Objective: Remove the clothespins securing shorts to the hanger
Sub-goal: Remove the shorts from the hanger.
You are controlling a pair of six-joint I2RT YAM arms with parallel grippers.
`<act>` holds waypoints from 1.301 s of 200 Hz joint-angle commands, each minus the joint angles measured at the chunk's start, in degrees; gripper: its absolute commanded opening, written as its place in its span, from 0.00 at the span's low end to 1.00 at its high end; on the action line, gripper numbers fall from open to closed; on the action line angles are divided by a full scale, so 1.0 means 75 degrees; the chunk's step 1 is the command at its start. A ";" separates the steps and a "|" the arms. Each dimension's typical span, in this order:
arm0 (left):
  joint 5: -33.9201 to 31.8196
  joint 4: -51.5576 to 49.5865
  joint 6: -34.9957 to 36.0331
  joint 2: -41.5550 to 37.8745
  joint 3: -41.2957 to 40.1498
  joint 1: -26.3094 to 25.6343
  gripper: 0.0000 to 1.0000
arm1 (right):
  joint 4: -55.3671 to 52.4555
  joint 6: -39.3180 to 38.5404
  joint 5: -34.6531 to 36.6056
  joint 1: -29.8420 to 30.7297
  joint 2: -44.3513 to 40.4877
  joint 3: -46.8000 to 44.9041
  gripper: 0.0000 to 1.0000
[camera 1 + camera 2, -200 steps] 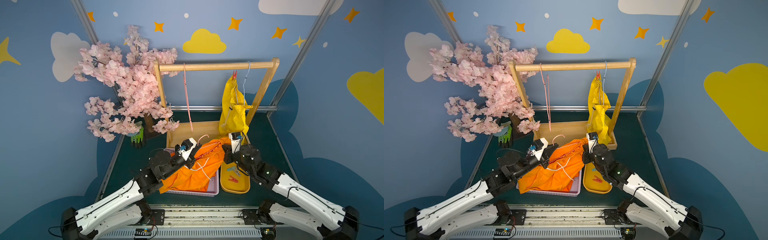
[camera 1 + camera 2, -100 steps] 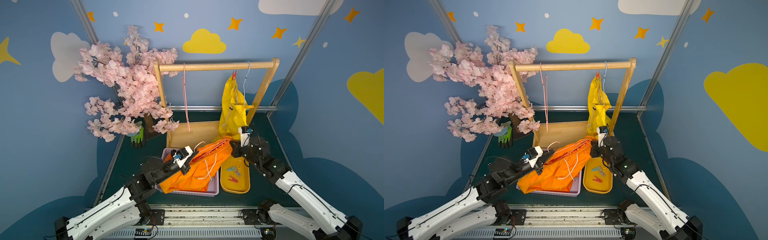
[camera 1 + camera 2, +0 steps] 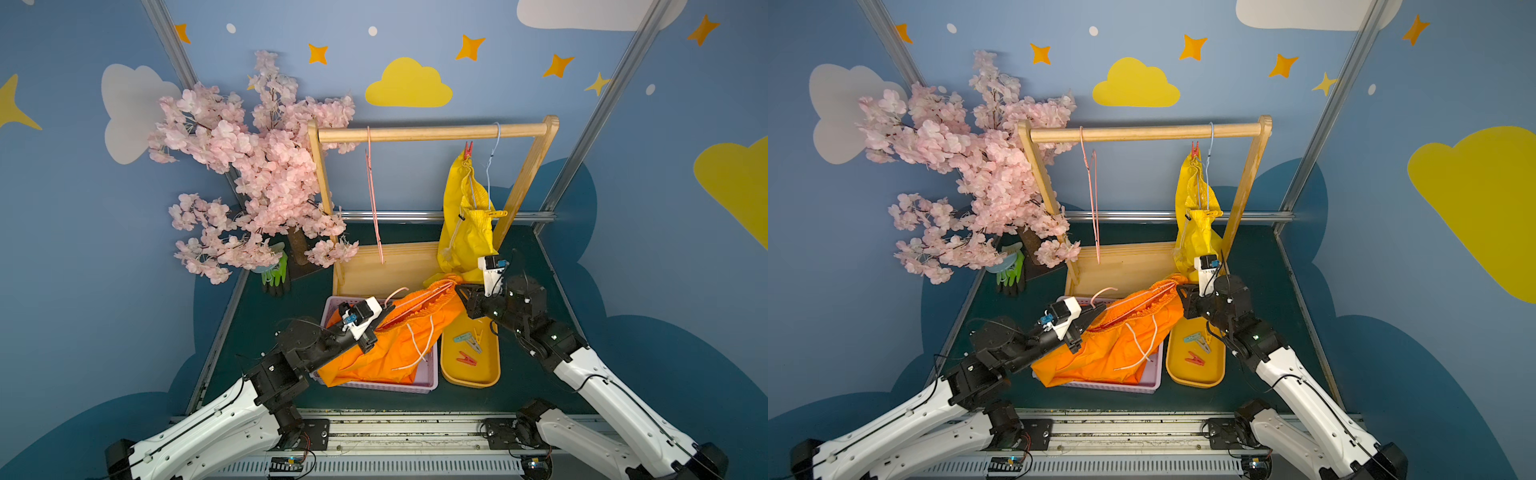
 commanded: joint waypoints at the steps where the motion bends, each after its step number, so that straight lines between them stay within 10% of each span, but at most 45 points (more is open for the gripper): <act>1: -0.0158 0.0240 -0.0048 -0.0219 0.0068 0.0012 0.03 | 0.0332 -0.0124 -0.0242 -0.0058 -0.0277 -0.0140 0.36; 154: 0.0063 -0.0578 -0.0297 -0.0369 0.0699 0.0620 0.03 | 0.1695 -0.0916 -0.2200 -0.0057 0.0186 -0.0288 0.39; 197: 0.2514 -0.1923 -0.1338 0.0665 0.1662 0.1937 0.03 | 0.1527 -0.2658 -0.2323 -0.0047 -0.1487 -0.0543 0.73; 260: 0.4614 -0.5177 -0.0010 0.2652 0.3780 0.2355 0.03 | 0.1706 -0.3719 -0.4091 0.0147 -0.0671 -0.0364 0.75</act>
